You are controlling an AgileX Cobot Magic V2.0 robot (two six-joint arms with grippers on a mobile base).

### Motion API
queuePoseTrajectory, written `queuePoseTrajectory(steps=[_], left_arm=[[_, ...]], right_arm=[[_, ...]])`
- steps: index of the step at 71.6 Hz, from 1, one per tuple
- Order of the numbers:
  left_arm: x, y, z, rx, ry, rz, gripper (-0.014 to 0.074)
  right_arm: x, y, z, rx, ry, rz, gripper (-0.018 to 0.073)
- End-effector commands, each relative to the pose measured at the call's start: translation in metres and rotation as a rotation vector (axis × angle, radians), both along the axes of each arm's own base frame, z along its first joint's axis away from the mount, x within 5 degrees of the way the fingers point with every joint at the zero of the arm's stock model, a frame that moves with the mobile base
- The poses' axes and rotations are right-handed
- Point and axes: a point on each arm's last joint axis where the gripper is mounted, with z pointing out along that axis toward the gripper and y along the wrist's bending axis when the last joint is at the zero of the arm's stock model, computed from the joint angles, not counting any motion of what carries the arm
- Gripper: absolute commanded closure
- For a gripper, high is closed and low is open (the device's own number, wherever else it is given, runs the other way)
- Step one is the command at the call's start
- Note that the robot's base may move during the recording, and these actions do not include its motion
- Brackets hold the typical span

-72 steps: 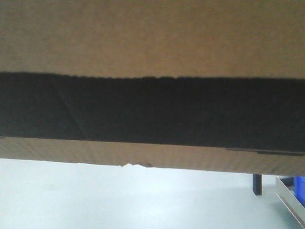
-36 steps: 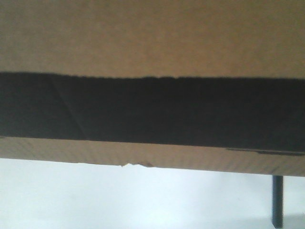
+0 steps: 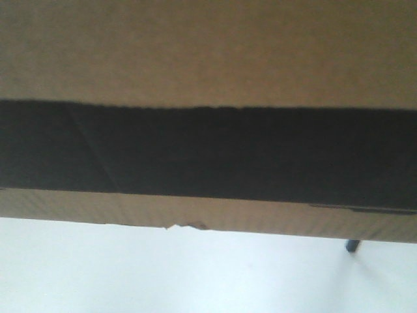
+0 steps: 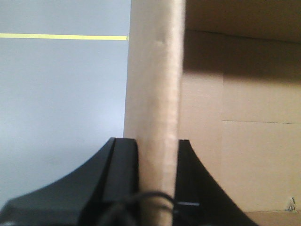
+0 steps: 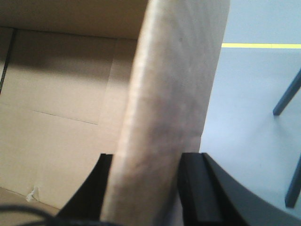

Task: Grab box from left shelf to table start
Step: 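Hold the box with both grippers while the base turns away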

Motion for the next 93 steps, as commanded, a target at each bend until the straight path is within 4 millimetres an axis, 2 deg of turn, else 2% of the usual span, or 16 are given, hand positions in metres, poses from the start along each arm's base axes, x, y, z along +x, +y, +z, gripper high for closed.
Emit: queuePoseTrajectory(steps=[1,93], left_arm=[[-0.0047,-0.0143,0.0255,-0.235,-0.139,-0.111,0.0691],[-0.0047,-0.0143,0.0255,-0.235,-0.139,-0.111,0.0692]], right_arm=[[-0.0005,0.0091,0.0210,0.132,-0.127,0.075,0.0501],[-0.0005,0.0091,0.0209,0.132,-0.126,0.075,0.0501]])
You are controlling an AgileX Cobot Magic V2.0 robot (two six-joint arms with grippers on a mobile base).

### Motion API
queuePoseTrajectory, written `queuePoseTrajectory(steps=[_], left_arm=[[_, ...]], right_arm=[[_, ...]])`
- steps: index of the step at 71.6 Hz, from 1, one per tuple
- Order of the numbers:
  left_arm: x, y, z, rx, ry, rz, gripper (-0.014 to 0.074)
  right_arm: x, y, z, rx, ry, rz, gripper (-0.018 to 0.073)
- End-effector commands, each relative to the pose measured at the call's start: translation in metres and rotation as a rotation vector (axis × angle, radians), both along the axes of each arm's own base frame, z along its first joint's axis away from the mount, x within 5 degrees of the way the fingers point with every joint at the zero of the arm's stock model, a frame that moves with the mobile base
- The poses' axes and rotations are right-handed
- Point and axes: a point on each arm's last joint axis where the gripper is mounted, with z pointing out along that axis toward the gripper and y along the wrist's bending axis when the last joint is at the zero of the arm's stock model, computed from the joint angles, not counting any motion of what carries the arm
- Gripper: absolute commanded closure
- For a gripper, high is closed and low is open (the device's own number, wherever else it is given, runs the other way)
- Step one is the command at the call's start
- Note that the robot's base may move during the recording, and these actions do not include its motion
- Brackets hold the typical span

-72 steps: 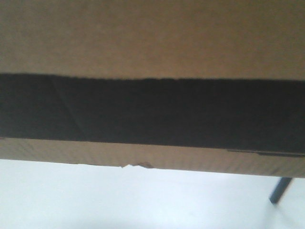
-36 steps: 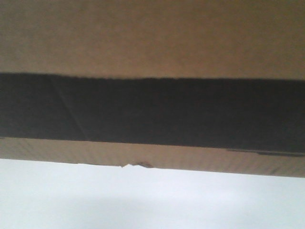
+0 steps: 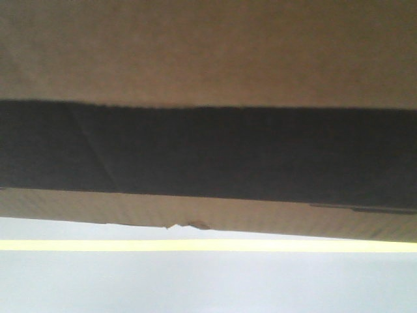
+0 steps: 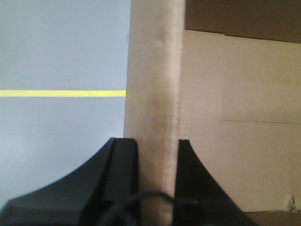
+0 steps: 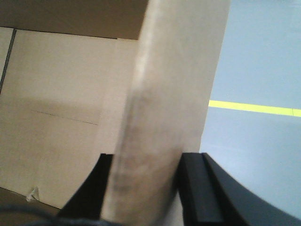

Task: Grab box from left shelf to table start
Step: 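Hold the box with both grippers while the base turns away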

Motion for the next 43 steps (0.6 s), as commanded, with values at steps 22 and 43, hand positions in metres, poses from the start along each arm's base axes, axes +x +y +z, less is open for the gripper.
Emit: queuePoseTrajectory(steps=[22,43], left_arm=[[-0.0046,-0.0142,0.0257,-0.234,-0.141,-0.109,0.0692],[-0.0046,-0.0142,0.0257,-0.234,-0.141,-0.109,0.0692]], right_arm=[[-0.0004,0.0091,0.0210,0.133,-0.128,0.074,0.0501],[-0.0004,0.0091,0.0210,0.133,-0.128,0.074,0.0501]])
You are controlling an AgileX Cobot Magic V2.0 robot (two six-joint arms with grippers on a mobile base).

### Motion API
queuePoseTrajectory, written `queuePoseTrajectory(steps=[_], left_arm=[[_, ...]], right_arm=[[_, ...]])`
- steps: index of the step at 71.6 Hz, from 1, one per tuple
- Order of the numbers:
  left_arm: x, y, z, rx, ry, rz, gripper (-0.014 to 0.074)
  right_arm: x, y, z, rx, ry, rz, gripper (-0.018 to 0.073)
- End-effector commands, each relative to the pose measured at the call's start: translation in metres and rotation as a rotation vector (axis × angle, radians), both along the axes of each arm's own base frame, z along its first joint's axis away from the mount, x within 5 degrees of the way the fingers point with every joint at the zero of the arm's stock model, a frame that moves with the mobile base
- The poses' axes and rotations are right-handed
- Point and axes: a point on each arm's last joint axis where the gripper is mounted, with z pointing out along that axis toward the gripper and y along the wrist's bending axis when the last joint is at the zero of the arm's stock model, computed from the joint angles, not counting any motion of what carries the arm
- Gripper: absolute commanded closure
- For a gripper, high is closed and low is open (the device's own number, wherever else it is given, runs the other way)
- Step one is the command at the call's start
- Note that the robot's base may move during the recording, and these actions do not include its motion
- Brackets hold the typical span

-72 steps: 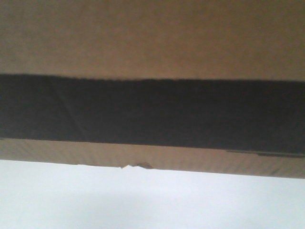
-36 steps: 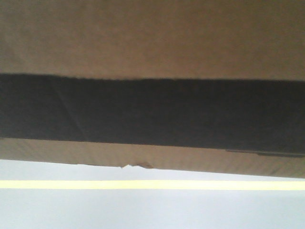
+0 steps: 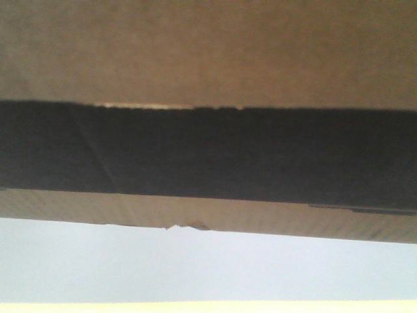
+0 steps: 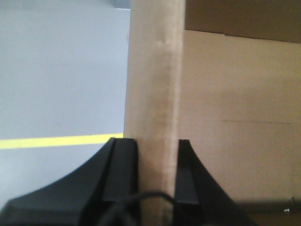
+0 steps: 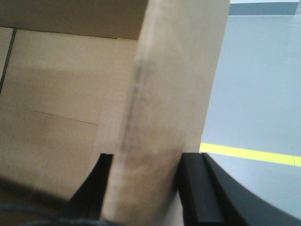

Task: Grab box from left shelf to table start
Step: 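Hold the box with both grippers while the base turns away, then carry the box with both grippers while driving to the white table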

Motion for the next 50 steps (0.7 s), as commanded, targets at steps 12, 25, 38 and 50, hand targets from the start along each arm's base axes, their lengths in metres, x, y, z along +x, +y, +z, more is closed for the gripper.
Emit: queuePoseTrajectory(steps=[12,25,38,50], left_arm=[[-0.0046,-0.0142,0.0257,-0.234,-0.141,-0.109,0.0692],[-0.0046,-0.0142,0.0257,-0.234,-0.141,-0.109,0.0692],[-0.0046,-0.0142,0.0257,-0.234,-0.141,-0.109,0.0692],[-0.0046,-0.0142,0.0257,-0.234,-0.141,-0.109,0.0692]], right_arm=[[-0.0004,0.0091,0.0210,0.133,-0.128,0.074,0.0501],[-0.0004,0.0091,0.0210,0.133,-0.128,0.074,0.0501],[-0.0004,0.0091,0.0210,0.133,-0.128,0.074,0.0501],[-0.0004,0.0091,0.0210,0.133,-0.128,0.074,0.0501]])
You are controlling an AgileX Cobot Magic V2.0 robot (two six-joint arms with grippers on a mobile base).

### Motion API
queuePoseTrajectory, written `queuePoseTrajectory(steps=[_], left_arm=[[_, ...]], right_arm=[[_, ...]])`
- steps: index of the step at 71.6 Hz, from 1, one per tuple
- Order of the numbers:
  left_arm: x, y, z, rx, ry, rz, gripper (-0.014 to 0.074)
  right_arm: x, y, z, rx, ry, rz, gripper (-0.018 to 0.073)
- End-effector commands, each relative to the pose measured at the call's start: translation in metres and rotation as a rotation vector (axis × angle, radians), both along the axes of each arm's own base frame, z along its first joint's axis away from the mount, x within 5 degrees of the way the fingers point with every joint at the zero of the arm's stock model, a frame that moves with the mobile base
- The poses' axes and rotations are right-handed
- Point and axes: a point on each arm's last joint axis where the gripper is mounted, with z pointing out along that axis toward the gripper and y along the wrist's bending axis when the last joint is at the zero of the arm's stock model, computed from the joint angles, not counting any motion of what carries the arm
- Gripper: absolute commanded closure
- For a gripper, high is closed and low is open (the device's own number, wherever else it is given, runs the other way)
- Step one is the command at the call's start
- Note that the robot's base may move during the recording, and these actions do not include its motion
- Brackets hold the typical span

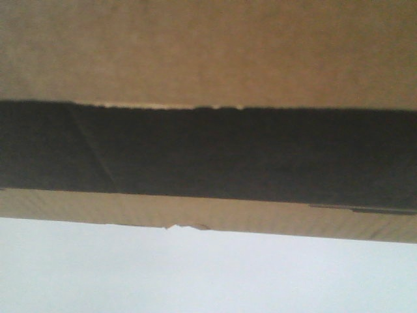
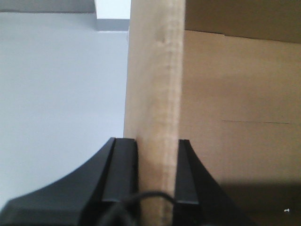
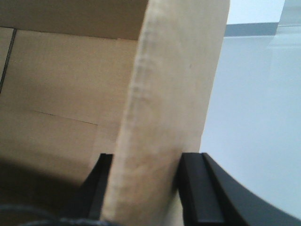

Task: Grab box from left shelf to table start
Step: 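Carry the box with both grippers while driving to the white table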

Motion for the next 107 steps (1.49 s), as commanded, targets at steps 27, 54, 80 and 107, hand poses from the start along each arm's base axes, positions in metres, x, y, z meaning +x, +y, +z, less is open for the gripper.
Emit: queuePoseTrajectory(steps=[27,54,80,107], left_arm=[[-0.0046,-0.0142,0.0257,-0.234,-0.141,-0.109,0.0692],[-0.0046,-0.0142,0.0257,-0.234,-0.141,-0.109,0.0692],[-0.0046,-0.0142,0.0257,-0.234,-0.141,-0.109,0.0692],[-0.0046,-0.0143,0.0258,-0.236,-0.142,-0.110,0.0692]], right_arm=[[-0.0004,0.0091,0.0210,0.133,-0.128,0.074,0.0501],[-0.0004,0.0091,0.0210,0.133,-0.128,0.074,0.0501],[-0.0005,0.0094,0.0212,0.136,-0.128,0.077,0.0501],[-0.0006,0.0095,0.0212,0.138,-0.128,0.078,0.0501]])
